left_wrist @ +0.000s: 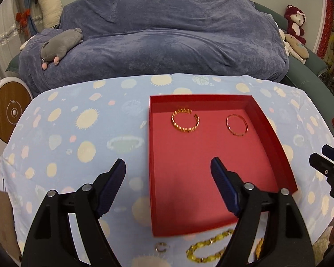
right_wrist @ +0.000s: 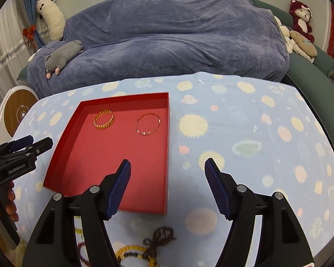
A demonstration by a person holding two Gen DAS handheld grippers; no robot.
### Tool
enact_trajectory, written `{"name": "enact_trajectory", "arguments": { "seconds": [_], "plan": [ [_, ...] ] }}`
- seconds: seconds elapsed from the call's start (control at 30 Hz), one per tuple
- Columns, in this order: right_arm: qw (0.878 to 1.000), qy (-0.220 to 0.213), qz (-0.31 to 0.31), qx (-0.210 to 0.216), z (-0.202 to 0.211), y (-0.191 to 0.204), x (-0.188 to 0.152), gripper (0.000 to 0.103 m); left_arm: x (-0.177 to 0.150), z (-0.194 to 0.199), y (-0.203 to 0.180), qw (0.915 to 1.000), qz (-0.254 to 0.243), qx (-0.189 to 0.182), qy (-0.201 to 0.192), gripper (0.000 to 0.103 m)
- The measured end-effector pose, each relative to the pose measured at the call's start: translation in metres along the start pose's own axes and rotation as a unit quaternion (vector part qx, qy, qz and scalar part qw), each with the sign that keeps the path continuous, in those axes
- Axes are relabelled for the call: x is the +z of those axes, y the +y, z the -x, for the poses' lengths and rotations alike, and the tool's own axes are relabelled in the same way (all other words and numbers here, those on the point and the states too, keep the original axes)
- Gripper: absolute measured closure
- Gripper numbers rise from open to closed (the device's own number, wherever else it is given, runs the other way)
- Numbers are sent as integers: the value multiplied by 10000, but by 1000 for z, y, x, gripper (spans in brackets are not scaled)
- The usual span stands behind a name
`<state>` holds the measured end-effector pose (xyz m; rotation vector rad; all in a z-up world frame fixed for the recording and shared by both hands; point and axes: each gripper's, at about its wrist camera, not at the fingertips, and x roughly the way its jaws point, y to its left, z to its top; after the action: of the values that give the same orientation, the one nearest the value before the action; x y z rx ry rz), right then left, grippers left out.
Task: Organize jewelry
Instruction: 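Withdraw both tools from the box back toward the remaining bracelets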
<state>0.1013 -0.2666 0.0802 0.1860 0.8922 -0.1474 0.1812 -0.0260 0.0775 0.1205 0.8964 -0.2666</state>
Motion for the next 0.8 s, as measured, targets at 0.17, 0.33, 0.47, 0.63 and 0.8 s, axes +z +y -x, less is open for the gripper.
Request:
{"name": "enact_trajectory", "arguments": {
  "seconds": [0.17, 0.33, 0.47, 0.63, 0.8],
  "plan": [
    [9992, 238, -294, -102, 29, -13, -61, 37, -62, 28, 0, 9994, 194, -88, 274, 24],
    [9971, 610, -426, -151, 36, -14, -120, 37, -122, 39, -7, 9978, 324, -55, 571, 24],
    [9959, 761, -467, -130, 32, -12, -145, 37, -153, 39, -21, 9970, 282, -96, 710, 24],
    [9968, 664, -426, -144, 28, -8, -146, 37, -170, 30, -38, 9970, 122, -221, 734, 24],
    [9963, 737, -424, -134, 21, -6, -148, 37, -172, 21, -44, 9962, 155, -288, 801, 24]
  ]
}}
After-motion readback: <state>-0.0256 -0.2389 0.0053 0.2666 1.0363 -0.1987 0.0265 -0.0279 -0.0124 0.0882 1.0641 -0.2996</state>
